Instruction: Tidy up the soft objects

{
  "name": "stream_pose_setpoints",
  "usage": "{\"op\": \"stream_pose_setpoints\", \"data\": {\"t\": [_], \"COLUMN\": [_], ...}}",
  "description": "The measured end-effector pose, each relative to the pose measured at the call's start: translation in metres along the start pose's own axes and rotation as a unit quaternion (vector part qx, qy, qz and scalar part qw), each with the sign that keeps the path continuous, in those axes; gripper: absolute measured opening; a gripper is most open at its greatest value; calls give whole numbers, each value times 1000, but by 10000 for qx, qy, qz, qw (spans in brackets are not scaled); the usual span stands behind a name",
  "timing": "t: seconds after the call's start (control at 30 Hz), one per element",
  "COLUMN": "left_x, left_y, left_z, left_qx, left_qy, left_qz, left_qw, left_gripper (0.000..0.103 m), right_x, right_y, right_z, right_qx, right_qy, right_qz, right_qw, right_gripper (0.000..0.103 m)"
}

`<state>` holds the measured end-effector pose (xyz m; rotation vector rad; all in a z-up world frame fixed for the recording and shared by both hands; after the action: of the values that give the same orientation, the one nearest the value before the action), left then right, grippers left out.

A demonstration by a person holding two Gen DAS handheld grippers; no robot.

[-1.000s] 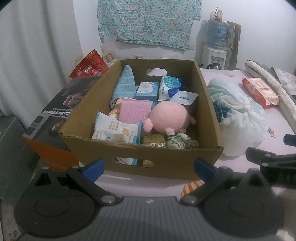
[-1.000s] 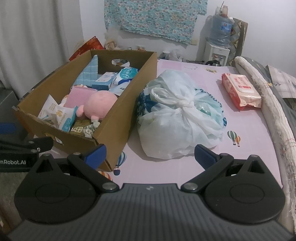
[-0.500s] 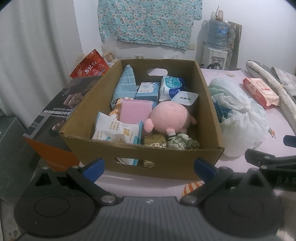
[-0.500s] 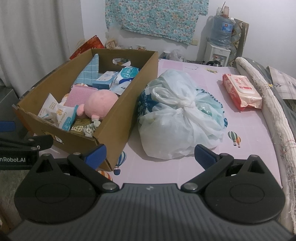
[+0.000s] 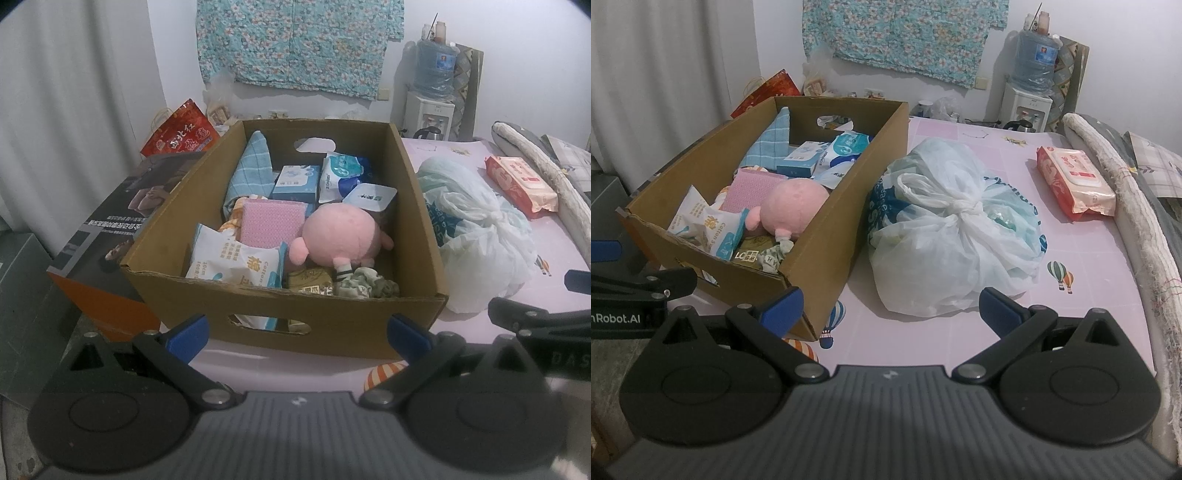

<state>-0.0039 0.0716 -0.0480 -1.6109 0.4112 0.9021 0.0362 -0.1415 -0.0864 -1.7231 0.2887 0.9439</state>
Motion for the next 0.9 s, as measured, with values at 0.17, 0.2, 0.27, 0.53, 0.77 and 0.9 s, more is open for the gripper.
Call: {"op": "stream_pose_setpoints", "data": {"t": [0.17,0.2,0.27,0.53,0.77,0.9], "left_x": [0,0,0,0,-1,-1], "left_y": [0,0,0,0,0,0], "left_z": [0,0,0,0,1,1], "left_qx": [2,1,0,-1,-13,-7], "left_qy": [-1,0,-1,-1,-13,-15], "left_qz": [0,-2,-4,-2,-5,-5], "left_qw": [10000,10000,10000,10000,10000,10000], "left_gripper": [103,103,103,103,103,103], "right_x": [0,0,0,0,0,0], "right_y": [0,0,0,0,0,0], "right_z": [0,0,0,0,1,1], "right_qx": [4,3,2,5,-7,-6], "right_qy": [2,3,0,-1,-13,-13], "right_qz": [1,0,0,-2,10,10], "right_qw": [10000,10000,10000,10000,10000,10000], "right_gripper": [102,102,102,102,102,102]}}
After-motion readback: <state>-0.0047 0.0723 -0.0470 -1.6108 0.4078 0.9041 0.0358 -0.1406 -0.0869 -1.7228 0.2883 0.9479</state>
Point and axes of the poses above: each gripper's, at about its wrist camera, not at the fingertips, and x roughly the way its jaws point, z to its left, y to its underside, the point moved 7 cm from there along x, roughly the way its jaws point, and after that the axes turned 8 degrees about -x, right-handed, at the moved point
